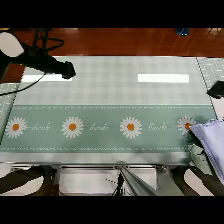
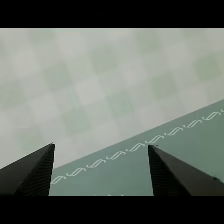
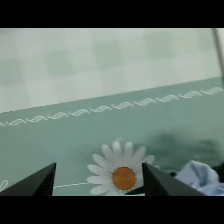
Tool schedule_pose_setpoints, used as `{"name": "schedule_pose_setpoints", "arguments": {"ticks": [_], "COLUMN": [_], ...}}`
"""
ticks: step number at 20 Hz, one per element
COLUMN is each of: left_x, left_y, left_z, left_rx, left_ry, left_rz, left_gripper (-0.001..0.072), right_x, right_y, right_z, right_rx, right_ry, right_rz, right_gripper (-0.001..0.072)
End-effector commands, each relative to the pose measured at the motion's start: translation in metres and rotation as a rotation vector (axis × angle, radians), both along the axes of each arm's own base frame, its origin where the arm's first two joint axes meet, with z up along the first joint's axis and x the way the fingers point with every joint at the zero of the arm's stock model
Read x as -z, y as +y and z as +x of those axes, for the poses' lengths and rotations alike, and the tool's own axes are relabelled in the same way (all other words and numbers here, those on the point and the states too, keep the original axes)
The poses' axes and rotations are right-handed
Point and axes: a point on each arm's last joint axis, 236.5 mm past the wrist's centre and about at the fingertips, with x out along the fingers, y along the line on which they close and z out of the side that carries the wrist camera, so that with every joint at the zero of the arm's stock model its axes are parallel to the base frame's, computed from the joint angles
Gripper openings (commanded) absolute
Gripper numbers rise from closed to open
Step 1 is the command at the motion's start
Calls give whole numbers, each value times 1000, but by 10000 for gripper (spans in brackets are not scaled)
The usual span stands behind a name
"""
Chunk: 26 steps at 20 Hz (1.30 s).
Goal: Fold the shirts.
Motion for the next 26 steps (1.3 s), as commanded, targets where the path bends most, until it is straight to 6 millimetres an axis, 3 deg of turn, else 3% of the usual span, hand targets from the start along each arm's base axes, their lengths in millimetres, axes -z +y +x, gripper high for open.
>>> {"name": "schedule_pose_setpoints", "arguments": {"ticks": [1, 5, 26], "left_x": [2, 3, 26], "left_y": [10, 2, -1], "left_z": [-2, -6, -1], "left_rx": [-114, -97, -93], "left_ry": [-21, -12, 35], "left_rz": [139, 133, 154], "left_gripper": [720, 720, 720], "right_x": [32, 33, 33], "right_y": [63, 86, 86], "right_z": [20, 23, 23], "right_rx": [-133, -218, -217], "right_ry": [98, 97, 96], "right_rz": [21, -2, -2], "right_gripper": [611, 609, 609]}}
